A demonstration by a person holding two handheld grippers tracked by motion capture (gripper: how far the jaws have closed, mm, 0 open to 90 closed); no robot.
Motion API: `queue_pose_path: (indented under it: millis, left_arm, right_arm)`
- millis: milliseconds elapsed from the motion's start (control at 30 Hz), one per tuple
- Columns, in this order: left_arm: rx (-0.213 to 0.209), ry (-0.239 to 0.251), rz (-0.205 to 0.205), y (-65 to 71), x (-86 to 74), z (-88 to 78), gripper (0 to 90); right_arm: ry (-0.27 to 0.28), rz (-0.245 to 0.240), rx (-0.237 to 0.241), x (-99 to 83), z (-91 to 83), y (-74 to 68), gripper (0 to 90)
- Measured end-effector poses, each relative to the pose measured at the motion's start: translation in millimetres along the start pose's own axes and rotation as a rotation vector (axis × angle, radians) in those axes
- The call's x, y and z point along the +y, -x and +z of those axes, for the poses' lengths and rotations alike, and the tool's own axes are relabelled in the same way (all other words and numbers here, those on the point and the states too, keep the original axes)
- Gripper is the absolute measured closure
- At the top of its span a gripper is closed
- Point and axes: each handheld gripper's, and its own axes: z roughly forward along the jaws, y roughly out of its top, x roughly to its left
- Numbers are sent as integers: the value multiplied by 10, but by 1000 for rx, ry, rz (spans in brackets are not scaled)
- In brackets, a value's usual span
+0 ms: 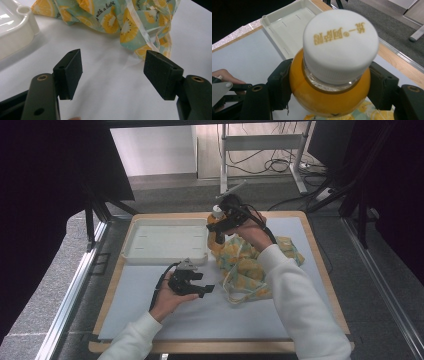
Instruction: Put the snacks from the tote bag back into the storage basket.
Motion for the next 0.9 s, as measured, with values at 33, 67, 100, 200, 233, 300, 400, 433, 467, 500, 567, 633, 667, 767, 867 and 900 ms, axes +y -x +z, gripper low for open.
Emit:
queue_pose_path:
  millis: [33,67,100,200,233,300,400,433,467,500,567,633,667,767,867,900]
  left_arm:
    - [-1,0,0,-1,0,1,307]
    - [-1,-1,-4,0,-1,4,307]
    - [-2,-1,-5,0,-1,7,306]
    - [-5,-1,-7,2,-3,12,305]
    - [-5,-1,-7,1,-2,12,305]
    - [-4,-2,-7,-2,-3,7,306]
    - [-4,-1,-4,-9,-2,3,306]
    - [-4,-1,-4,-10,-2,3,306]
    - [-3,-2,-3,-11,-2,3,305]
    - [-3,-2,-2,-12,-2,3,305]
    - [-4,-2,-5,-15,-3,2,305]
    - [-4,-1,-9,-16,-5,1,305]
    - [-4,-1,-10,-16,-6,0,305]
    - [-4,-3,-8,-13,-6,2,305]
    - [-7,-1,-10,-15,-9,3,305]
    - [-7,1,-12,-17,-9,1,305]
  right_arm:
    - [3,-3,2,8,14,-3,305]
    - [1,-1,3,16,27,-11,305]
    - [1,-2,4,22,42,-16,305]
    - [-1,-5,8,37,89,-34,305]
    - [-3,-3,9,41,104,-41,305]
    - [-4,-5,11,48,134,-48,304]
    - [-4,-1,14,61,175,-54,305]
    - [-4,-2,14,65,188,-55,305]
    - [-4,-2,17,70,200,-57,305]
    - [-3,-2,17,74,212,-59,304]
    - [-3,-1,20,84,234,-68,304]
    - [-4,-4,23,94,261,-78,304]
    - [-5,-2,25,99,274,-85,304]
    - [-10,-3,29,116,318,-106,305]
    - [-9,-6,31,135,366,-121,304]
    - [-10,-3,32,142,381,-128,305]
